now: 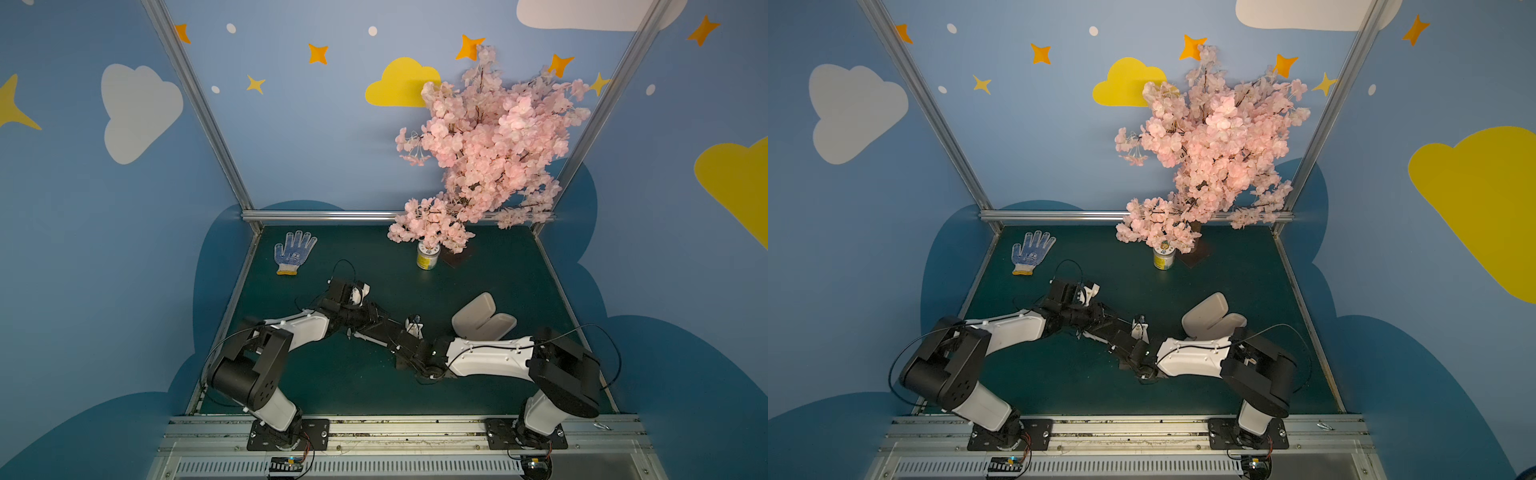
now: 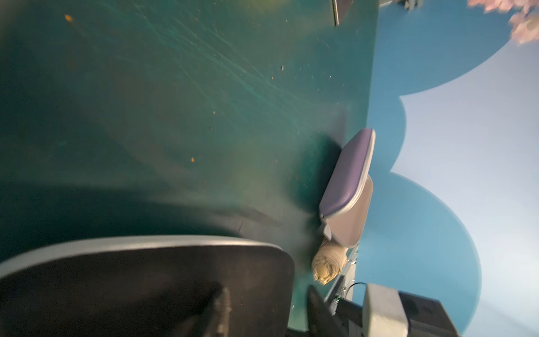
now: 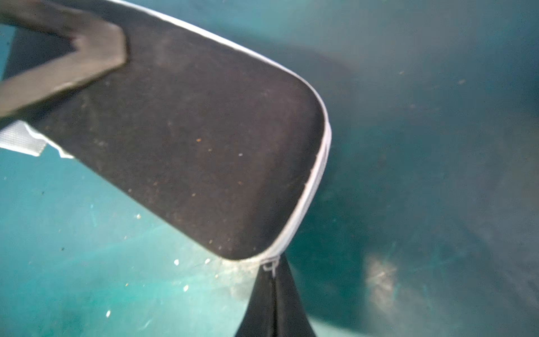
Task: Put umbrellas into zippered umbrella sleeves
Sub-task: Zip the zipper on the umbrella sleeve.
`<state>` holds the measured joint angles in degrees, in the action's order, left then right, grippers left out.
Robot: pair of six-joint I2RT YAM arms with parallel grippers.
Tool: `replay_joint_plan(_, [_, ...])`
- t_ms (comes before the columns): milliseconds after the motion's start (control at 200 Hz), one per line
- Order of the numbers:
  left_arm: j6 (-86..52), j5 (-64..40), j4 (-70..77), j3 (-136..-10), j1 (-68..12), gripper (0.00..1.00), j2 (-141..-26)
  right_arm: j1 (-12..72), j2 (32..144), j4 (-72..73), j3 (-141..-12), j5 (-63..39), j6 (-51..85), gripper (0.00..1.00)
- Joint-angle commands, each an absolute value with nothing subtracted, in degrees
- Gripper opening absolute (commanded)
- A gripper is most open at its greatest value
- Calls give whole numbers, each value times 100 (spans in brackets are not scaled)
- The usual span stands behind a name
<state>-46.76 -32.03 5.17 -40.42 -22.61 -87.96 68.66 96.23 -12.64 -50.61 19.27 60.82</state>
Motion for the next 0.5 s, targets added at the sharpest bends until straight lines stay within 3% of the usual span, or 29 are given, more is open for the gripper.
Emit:
replay_joint_plan(0, [-4732, -2563, -980, -4103, -2334, 58, -7941, 6942, 9805, -1191, -5231, 1761, 5968, 0])
replay_joint_plan(105, [-4875, -2265, -1535, -3809, -2355, 67, -7133, 6999, 9978, -1097, -5426, 1627, 5878, 0])
replay_joint_plan(250, [-5292, -2035, -1831, -2972, -2438, 70, -6344, 7082, 10172, -912, -5639, 1514, 5836, 0])
replay_joint_plan(496, [-5960, -1774, -600, -2044, -2461, 77, -6305, 7225, 10511, -718, -6069, 1223, 5468, 0])
